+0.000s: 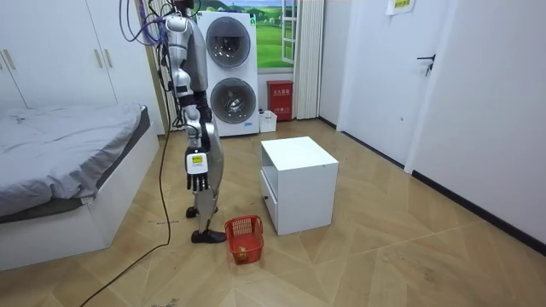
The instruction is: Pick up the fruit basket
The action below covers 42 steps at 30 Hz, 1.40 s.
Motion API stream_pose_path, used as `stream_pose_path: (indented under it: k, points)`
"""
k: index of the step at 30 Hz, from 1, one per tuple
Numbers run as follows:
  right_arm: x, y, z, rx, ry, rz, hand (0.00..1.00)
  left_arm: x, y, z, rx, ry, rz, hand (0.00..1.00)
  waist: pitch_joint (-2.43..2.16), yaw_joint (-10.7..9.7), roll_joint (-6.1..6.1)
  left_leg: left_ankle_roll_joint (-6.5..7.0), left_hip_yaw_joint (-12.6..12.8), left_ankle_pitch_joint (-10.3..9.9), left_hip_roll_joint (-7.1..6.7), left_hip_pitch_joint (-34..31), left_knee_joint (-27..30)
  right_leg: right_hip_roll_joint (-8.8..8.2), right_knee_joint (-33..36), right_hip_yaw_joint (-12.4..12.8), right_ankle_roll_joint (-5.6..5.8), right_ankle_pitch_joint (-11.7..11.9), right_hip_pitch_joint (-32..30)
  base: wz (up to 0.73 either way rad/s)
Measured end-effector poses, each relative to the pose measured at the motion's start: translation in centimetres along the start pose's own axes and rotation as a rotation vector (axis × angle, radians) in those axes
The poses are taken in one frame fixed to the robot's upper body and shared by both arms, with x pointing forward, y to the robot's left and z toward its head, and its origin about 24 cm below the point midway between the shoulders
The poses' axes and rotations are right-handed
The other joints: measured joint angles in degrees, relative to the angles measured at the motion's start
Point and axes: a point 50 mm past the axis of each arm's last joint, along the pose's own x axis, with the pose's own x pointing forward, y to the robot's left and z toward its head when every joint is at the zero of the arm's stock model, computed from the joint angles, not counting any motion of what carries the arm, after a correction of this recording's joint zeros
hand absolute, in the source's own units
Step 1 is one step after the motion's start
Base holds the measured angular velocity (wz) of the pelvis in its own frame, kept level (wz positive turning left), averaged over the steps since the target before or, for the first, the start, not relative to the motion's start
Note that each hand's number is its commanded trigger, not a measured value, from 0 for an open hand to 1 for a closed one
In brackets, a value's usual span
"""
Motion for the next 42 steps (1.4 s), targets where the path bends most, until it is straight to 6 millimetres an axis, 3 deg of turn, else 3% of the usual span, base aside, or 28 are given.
stream_pose_path:
  k: [2,4,5,6,7,8,9,10,12,13,16,18,20,21,22,23,25,28,30,31,34,38,42]
  points:
    - [0.0,-0.2,0.4,0.005,-0.006,-0.008,0.00,0.0,0.2,0.3,0.000,-0.003,0.003,0.00,0.01,0.0,-0.04,0.34,0.5,-0.2,-0.69,-1.3,1.5,-0.96,2.0,0.4,0.23,-0.1,-1.3,-0.08]
    - [-0.1,-0.6,1.4,0.004,-0.030,-0.034,0.00,0.1,0.4,0.4,-0.007,-0.005,0.003,0.00,0.09,0.0,-0.07,1.73,1.5,-1.0,-1.20,-4.0,5.4,-1.82,3.7,1.4,0.55,0.2,-3.1,-0.15]
    - [-0.2,-1.1,2.4,0.005,-0.057,-0.055,0.00,0.2,0.5,0.4,-0.034,-0.009,0.002,0.00,0.08,0.2,0.13,3.87,2.4,-1.7,-1.83,-7.0,8.4,-2.30,3.9,3.5,1.09,0.8,-4.3,-0.20]
    - [-0.4,-2.0,3.6,0.003,-0.084,-0.085,0.00,0.2,0.7,0.7,-0.038,-0.031,0.005,0.00,0.10,0.0,1.15,4.60,1.2,-1.3,-3.03,-10.1,6.6,-2.21,3.8,4.8,1.94,1.4,-6.5,-0.18]
    - [-0.5,-2.4,4.0,-0.005,-0.091,-0.099,0.00,0.2,0.9,0.9,-0.040,-0.040,0.008,0.00,0.04,0.0,1.62,4.64,1.9,-1.4,-2.42,-11.5,6.8,-1.87,4.2,4.9,2.33,1.6,-7.8,0.12]
    - [-0.5,-2.7,4.4,0.012,-0.103,-0.110,0.00,0.2,1.7,1.4,-0.062,-0.056,0.024,0.00,0.08,-0.4,1.95,6.09,5.5,-1.4,-2.40,-14.1,8.8,-3.63,12.5,3.9,2.03,-0.7,-11.0,0.71]
    - [-0.4,-2.5,3.5,0.055,-0.080,-0.109,0.00,0.2,2.3,1.9,-0.059,-0.072,0.039,0.00,0.25,-0.3,0.50,7.10,8.0,-1.7,-3.32,-14.9,9.7,-6.62,24.2,2.7,1.88,-3.3,-12.3,0.81]
    - [-0.3,-2.5,3.2,0.085,-0.067,-0.109,0.00,0.2,3.0,1.6,-0.051,-0.070,0.058,0.00,0.40,1.4,-1.00,7.83,9.8,-2.0,-4.44,-15.2,10.0,-8.40,35.0,3.7,2.02,-3.8,-12.7,0.49]
    - [-0.6,-3.2,4.4,0.130,-0.107,-0.144,0.00,0.2,3.3,1.0,-0.062,-0.056,0.065,0.00,0.05,3.6,-2.03,8.60,11.4,-2.4,-4.52,-17.9,11.8,-9.16,43.5,4.5,1.94,-2.7,-11.9,-0.30]
    - [-0.9,-3.9,5.8,0.162,-0.159,-0.172,0.00,0.2,3.3,0.7,-0.077,-0.048,0.066,0.00,0.08,4.2,-2.30,8.87,11.8,-2.6,-4.22,-20.5,13.5,-9.06,44.8,4.8,2.08,-1.2,-10.5,-0.32]
    - [-1.8,-4.8,9.1,0.216,-0.273,-0.203,0.00,0.1,3.7,1.6,-0.077,-0.073,0.084,0.00,-0.04,4.5,-2.78,9.48,12.2,-2.7,-3.10,-27.7,18.1,-9.10,42.6,4.6,2.79,-0.3,-7.1,-0.08]
    - [-2.9,-5.2,12.5,0.247,-0.386,-0.198,0.00,0.0,4.7,3.6,-0.079,-0.127,0.114,0.00,0.18,4.5,-3.32,10.00,12.3,-2.9,-2.21,-36.2,24.2,-9.06,35.8,5.0,3.65,-0.5,-4.3,0.08]
    - [-3.7,-5.6,14.4,0.253,-0.453,-0.211,0.00,-0.3,5.7,5.6,-0.068,-0.189,0.154,0.00,0.21,4.6,-3.69,10.61,12.3,-3.6,-1.46,-43.7,31.1,-9.44,30.9,4.9,4.46,-1.3,-3.2,0.19]
    - [-4.2,-6.0,15.5,0.261,-0.489,-0.224,0.00,-0.5,6.2,6.8,-0.071,-0.227,0.180,0.00,0.55,4.5,-3.55,10.80,12.1,-4.3,-0.84,-48.5,36.4,-9.69,29.4,4.7,5.90,-6.6,-3.0,0.19]
    - [-4.4,-6.1,15.8,0.264,-0.505,-0.232,0.00,-0.6,6.4,7.4,-0.075,-0.240,0.189,0.00,0.70,4.3,-3.43,10.72,11.5,-4.6,-0.56,-50.6,39.0,-9.52,29.8,4.4,6.15,-10.5,-3.3,0.12]
    - [-4.8,-6.3,16.6,0.267,-0.531,-0.244,0.00,-0.8,6.7,8.0,-0.091,-0.253,0.202,0.00,0.79,4.6,-3.53,10.25,10.5,-5.0,-0.18,-54.1,43.2,-9.73,33.1,4.1,5.20,-16.8,-5.1,0.00]
    - [-5.0,-6.5,16.9,0.292,-0.546,-0.256,0.00,-0.6,6.8,7.7,-0.089,-0.234,0.208,0.00,1.13,4.4,-3.37,9.10,7.6,-5.9,-0.33,-58.9,49.6,-10.47,44.7,3.5,4.27,-22.5,-10.1,-0.05]
    - [-5.7,-7.5,17.5,0.363,-0.583,-0.298,0.00,-0.4,6.7,6.7,-0.096,-0.202,0.212,0.00,1.33,3.8,-3.90,8.89,6.2,-8.1,-0.98,-63.1,56.4,-12.15,58.4,4.0,4.18,-23.9,-15.5,0.07]
    - [-6.9,-9.4,18.2,0.428,-0.656,-0.368,0.00,-0.2,6.5,6.0,-0.090,-0.182,0.220,0.00,1.58,2.9,-4.78,9.91,6.4,-10.1,-2.41,-67.0,63.3,-13.78,71.0,6.0,4.16,-23.9,-19.5,0.39]
    - [-7.2,-9.9,18.3,0.447,-0.672,-0.387,0.00,-0.2,6.4,5.9,-0.092,-0.184,0.223,0.00,1.65,2.8,-4.84,10.11,6.5,-10.7,-2.86,-67.9,65.2,-14.17,73.8,6.3,4.16,-23.9,-20.1,0.42]
    - [-9.0,-11.4,20.0,0.494,-0.781,-0.446,0.00,-0.1,6.2,5.0,-0.072,-0.174,0.249,0.00,2.00,2.8,-4.77,11.38,7.0,-14.8,-3.19,-73.2,76.5,-14.35,88.2,9.2,4.09,-23.9,-23.1,0.26]
    - [-9.7,-11.7,20.6,0.504,-0.837,-0.458,0.00,-0.1,6.0,4.7,-0.051,-0.192,0.262,0.00,2.15,2.1,-5.10,12.48,8.5,-17.5,-4.43,-76.3,84.4,-15.12,98.2,10.9,4.03,-23.9,-23.2,0.30]
    - [-9.8,-11.7,20.7,0.505,-0.848,-0.460,0.00,0.0,5.5,4.2,-0.030,-0.210,0.263,0.00,2.29,0.0,-5.04,12.82,9.9,-18.2,-5.86,-79.2,89.0,-16.05,105.1,12.1,3.97,-23.8,-23.4,0.26]
